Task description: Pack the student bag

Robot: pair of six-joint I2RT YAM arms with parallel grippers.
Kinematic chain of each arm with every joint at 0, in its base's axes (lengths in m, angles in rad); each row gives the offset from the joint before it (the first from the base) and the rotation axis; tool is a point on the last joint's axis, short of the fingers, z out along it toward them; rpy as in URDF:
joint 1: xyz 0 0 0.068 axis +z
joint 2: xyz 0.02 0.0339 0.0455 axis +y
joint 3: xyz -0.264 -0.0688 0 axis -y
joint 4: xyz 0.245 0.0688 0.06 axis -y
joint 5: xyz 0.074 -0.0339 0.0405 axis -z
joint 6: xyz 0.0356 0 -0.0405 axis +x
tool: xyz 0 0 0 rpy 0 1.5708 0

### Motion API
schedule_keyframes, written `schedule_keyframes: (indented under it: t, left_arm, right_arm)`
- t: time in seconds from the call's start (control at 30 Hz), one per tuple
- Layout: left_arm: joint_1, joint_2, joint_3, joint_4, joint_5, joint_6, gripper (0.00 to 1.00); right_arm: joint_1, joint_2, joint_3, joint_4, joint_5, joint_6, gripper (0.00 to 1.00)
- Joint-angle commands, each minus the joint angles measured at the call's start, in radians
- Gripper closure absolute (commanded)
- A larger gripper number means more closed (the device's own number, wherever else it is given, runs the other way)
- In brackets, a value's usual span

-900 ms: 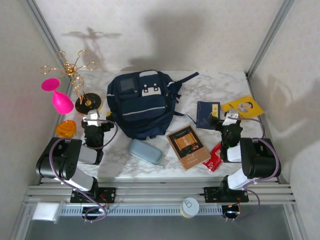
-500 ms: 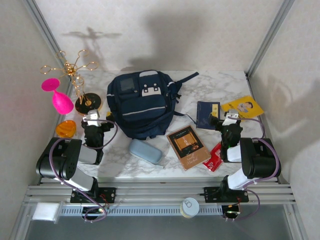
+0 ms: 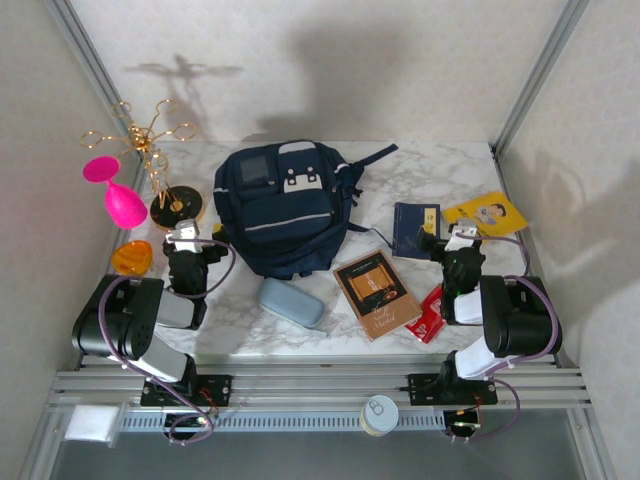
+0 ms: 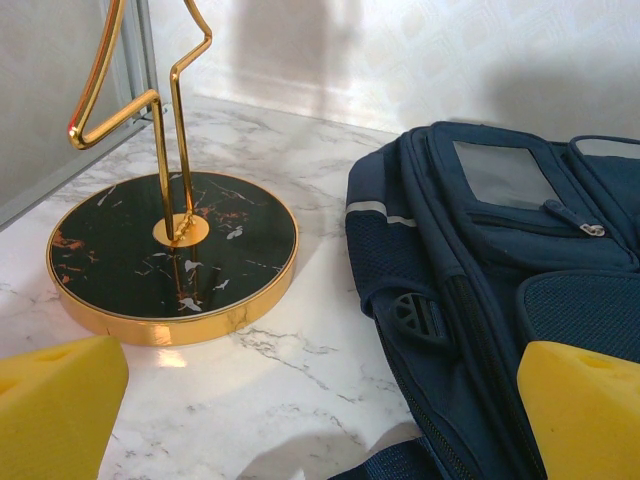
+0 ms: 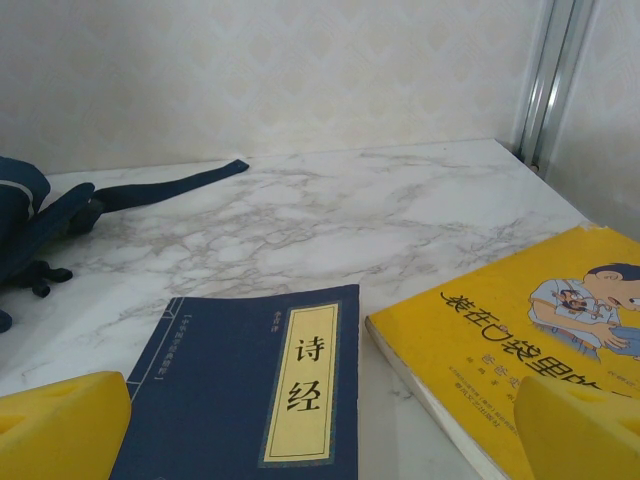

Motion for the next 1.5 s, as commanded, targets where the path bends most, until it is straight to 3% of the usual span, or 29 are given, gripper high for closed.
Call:
schedule_keyframes:
  t: [0.0, 0.1, 0.17, 0.27, 0.43, 0.53, 0.6, 0.67, 0.73, 0.8, 0.9, 1.07, 1.23, 1.47]
  left_arm:
    - [-0.004, -0.005, 0.013, 0.024, -0.005, 0.000, 0.01]
    - [-0.004, -0.029, 0.035, -0.038, -0.002, 0.000, 0.01]
    - [-0.004, -0.065, 0.052, -0.099, 0.008, 0.004, 0.01]
    - [-0.004, -0.134, 0.089, -0.219, 0.018, 0.005, 0.01]
    - [-0.004, -0.278, 0.133, -0.407, 0.078, -0.031, 0.01]
    - [-0.003, -0.366, 0.151, -0.480, 0.122, -0.096, 0.01]
    - [-0.001, -0.425, 0.174, -0.551, 0.120, -0.194, 0.01]
    - [0.001, -0.478, 0.224, -0.707, 0.032, -0.361, 0.01]
    - [0.003, -0.515, 0.217, -0.750, -0.039, -0.480, 0.01]
    - [0.024, -0.549, 0.209, -0.751, 0.051, -0.514, 0.01]
    - [0.027, -0.551, 0.288, -0.931, 0.121, -0.586, 0.01]
    - [-0.045, -0.560, 0.298, -1.057, 0.219, -0.690, 0.01]
    - [-0.173, -0.608, 0.277, -1.166, 0.181, -0.775, 0.01]
    - [-0.291, -0.591, 0.192, -1.089, 0.200, -0.936, 0.01]
  right_arm:
    - [0.004, 0.005, -0.015, 0.042, -0.009, -0.014, 0.01]
    - [0.004, -0.026, -0.031, 0.045, 0.012, -0.005, 0.01]
    - [0.003, -0.066, -0.022, -0.006, 0.054, 0.012, 0.01]
    - [0.004, -0.150, 0.001, -0.120, 0.023, 0.005, 0.01]
    - [0.003, -0.286, 0.128, -0.433, 0.023, 0.054, 0.01]
    - [0.003, -0.348, 0.241, -0.690, 0.066, 0.197, 0.01]
    - [0.003, -0.351, 0.345, -0.929, 0.111, 0.350, 0.01]
    - [-0.001, -0.332, 0.393, -1.069, 0.120, 0.468, 0.01]
    - [-0.011, -0.320, 0.404, -1.096, -0.026, 0.504, 0.01]
    - [-0.010, -0.306, 0.421, -1.134, -0.139, 0.588, 0.01]
    - [0.025, -0.269, 0.418, -1.142, -0.262, 0.677, 0.01]
    - [0.200, -0.145, 0.540, -1.268, -0.296, 0.704, 0.01]
    - [0.342, -0.036, 0.622, -1.262, -0.336, 0.770, 0.01]
    - [0.462, 0.154, 0.789, -1.236, -0.335, 0.811, 0.01]
